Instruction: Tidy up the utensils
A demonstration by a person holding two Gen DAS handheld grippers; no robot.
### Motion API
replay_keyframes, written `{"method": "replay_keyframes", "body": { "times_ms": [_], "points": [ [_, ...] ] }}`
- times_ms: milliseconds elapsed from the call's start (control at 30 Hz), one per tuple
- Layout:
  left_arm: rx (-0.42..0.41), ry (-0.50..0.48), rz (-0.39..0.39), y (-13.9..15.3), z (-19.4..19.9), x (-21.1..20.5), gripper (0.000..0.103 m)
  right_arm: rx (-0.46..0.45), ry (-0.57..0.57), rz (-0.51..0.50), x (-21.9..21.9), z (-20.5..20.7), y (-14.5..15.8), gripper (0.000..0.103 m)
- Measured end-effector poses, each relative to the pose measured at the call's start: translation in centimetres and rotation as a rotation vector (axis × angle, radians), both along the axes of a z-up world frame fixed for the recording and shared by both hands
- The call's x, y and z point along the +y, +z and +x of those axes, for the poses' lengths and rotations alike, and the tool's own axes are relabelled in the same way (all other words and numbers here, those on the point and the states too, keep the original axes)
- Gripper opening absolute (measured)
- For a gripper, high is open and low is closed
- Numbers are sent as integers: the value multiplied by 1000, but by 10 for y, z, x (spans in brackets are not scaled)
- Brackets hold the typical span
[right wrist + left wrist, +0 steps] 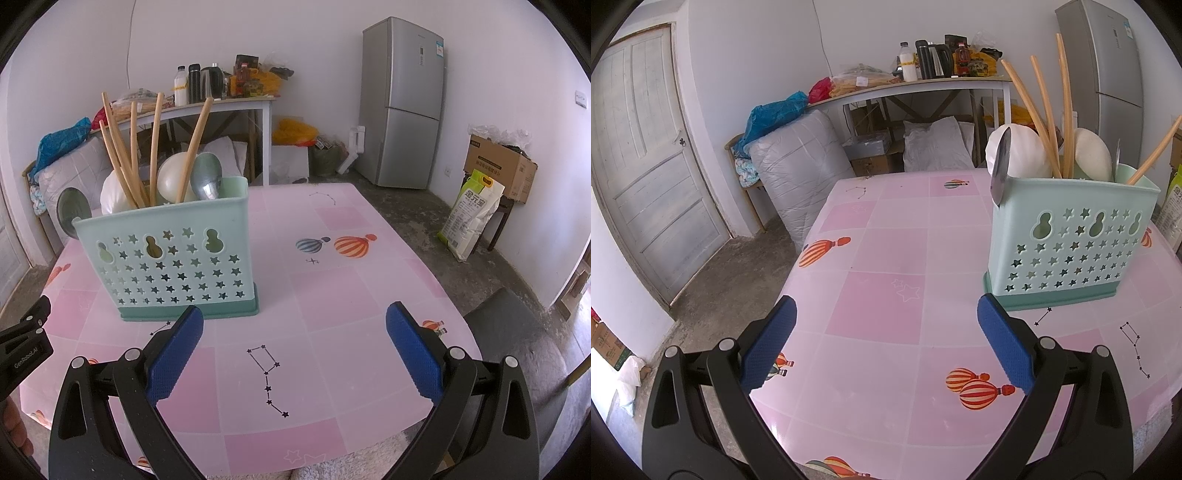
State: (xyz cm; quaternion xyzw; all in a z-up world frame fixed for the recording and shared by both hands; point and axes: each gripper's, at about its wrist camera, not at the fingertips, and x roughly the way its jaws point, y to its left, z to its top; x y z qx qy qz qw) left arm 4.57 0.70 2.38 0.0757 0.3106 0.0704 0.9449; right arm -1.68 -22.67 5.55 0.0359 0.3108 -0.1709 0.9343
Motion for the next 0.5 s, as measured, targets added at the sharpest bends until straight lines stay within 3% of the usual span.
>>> {"method": "replay_keyframes", "body": {
  "times_ms": [500],
  "points": [
    [13, -7, 1, -3, 3, -2, 94, 0, -1, 1, 0, 0, -1, 96]
  ]
}}
